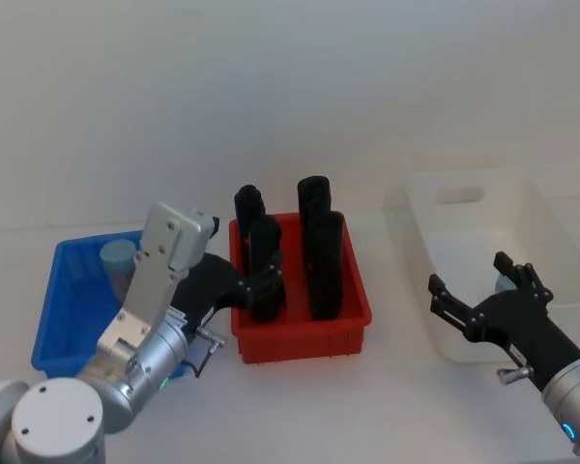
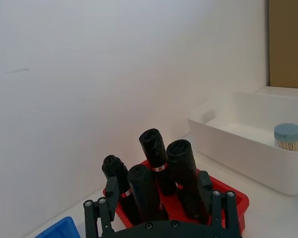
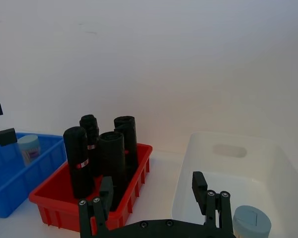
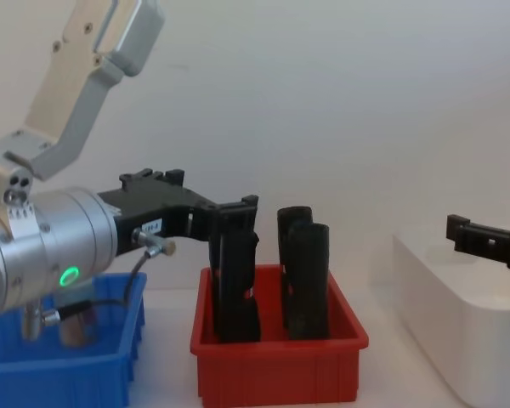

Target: Pick the cotton swabs from the blue box and place them into the white box.

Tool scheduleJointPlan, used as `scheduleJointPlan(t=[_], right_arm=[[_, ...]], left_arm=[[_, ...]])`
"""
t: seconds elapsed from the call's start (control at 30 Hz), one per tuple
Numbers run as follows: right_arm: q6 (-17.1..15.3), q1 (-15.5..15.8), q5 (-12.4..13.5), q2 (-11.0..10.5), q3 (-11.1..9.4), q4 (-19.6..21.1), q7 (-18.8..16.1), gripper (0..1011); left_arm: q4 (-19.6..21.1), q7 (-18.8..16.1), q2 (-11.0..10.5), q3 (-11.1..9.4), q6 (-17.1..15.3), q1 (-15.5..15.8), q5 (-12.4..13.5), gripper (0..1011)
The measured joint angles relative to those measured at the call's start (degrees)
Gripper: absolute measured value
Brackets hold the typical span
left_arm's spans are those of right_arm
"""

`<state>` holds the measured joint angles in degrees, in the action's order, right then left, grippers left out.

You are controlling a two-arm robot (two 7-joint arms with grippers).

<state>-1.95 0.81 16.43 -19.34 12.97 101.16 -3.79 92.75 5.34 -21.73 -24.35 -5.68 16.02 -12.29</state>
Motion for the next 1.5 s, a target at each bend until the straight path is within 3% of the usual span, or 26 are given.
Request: scheduleJointPlan(t=[0.37,1.5], right_arm=[[0.0,0.04,0.04,0.0,-0.03,0.08,-0.04,1002],[0.01,0.03,0.04,0.0,-0.03,0.07,-0.04,1002]], left_arm=[[0.44,-4.5,-0.17,-1.62,4.66,-2.37,0.81,1004],[0.42,-4.71,-0.16,-1.67,4.89,-2.43,0.8,1004]])
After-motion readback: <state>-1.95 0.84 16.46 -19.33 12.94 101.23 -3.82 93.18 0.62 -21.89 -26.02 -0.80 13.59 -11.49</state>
